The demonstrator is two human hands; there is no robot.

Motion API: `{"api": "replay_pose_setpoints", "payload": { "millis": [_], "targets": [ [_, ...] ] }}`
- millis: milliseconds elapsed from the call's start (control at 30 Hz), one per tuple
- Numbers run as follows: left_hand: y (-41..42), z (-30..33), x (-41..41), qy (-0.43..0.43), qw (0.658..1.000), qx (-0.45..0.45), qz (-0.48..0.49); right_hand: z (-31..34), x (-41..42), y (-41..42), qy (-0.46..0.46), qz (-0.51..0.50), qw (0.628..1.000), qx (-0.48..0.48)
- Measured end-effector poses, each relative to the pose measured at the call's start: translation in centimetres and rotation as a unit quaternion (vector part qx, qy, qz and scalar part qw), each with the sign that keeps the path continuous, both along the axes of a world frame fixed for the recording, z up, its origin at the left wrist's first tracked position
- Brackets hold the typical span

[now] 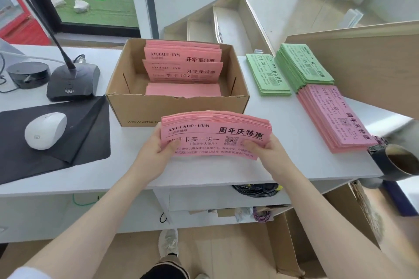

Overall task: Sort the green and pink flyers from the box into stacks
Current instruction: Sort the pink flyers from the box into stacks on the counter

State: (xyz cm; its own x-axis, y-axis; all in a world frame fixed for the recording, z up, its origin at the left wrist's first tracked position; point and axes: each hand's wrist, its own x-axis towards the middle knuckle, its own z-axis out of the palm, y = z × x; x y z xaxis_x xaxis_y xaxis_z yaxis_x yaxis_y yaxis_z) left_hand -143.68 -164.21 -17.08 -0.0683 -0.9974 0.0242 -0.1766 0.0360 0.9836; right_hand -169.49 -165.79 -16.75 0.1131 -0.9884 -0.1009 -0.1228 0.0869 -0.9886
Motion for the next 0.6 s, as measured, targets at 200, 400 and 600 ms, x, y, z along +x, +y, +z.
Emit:
{"api": "replay_pose_setpoints", "payload": {
  "millis": [200, 400, 600],
  "targets": [
    [-2.9, 4.5, -4.4, 0.033, 0.996, -0.051, -0.068, 2.2, -4.6, -0.2, -0.063, -0.096, 0.993, -0.005],
    [-7.6, 7.8, -10.5, 0.033, 0.987, -0.036, -0.152, 5.7, -9.6, 0.0, 0.072, -0.227, 0.967, -0.085],
    [-11.3, 8.4, -17.6, 0.006, 0.967, -0.002, -0.254, 8.1, -14.6, -1.2, 0.459, -0.118, 0.878, -0.069]
  ]
}}
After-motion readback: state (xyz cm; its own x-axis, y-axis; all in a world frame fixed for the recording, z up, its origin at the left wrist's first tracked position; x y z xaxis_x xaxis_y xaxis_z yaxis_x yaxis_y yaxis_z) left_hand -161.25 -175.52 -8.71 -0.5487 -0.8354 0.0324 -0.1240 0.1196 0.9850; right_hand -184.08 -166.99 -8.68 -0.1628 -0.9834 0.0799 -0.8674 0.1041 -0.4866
